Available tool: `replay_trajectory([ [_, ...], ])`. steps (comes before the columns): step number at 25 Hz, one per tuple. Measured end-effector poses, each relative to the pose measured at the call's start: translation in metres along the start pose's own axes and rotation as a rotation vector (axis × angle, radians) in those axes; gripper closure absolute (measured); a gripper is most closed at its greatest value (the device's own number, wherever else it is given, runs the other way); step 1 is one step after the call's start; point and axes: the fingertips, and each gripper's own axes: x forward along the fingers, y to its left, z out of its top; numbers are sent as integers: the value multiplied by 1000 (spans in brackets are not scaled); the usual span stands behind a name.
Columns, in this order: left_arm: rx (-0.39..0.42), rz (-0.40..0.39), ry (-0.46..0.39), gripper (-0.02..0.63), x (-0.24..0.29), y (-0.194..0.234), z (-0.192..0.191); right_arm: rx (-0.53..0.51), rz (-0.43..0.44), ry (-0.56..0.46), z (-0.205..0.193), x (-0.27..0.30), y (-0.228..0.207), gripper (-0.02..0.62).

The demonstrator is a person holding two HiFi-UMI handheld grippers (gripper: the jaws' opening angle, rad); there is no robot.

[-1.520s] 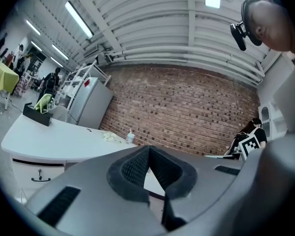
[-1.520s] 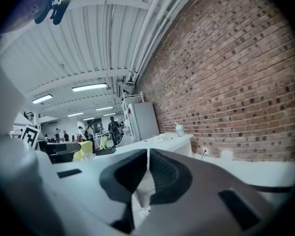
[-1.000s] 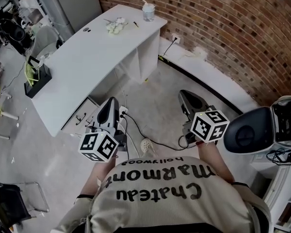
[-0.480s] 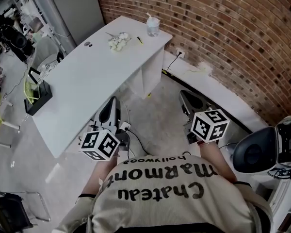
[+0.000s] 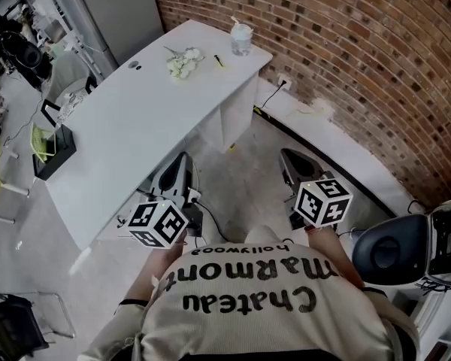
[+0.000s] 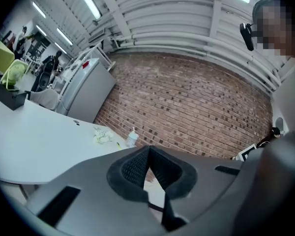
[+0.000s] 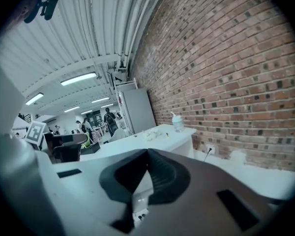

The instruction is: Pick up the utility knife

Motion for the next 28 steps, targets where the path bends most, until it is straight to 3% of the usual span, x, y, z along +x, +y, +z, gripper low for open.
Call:
replay_trajectory([
  [6, -5, 2, 14, 604, 42, 0, -8, 19, 13, 20, 4, 31, -35, 592],
  [11, -2, 42, -11, 604, 90, 9, -4, 15, 83, 30, 24, 86, -65, 592],
  [20, -5, 164, -132, 604, 192, 35, 40, -72, 214, 22, 110, 197, -123, 592],
  [28, 2, 240, -194, 604, 244, 46, 58, -115, 301, -16, 165, 251, -151, 592],
])
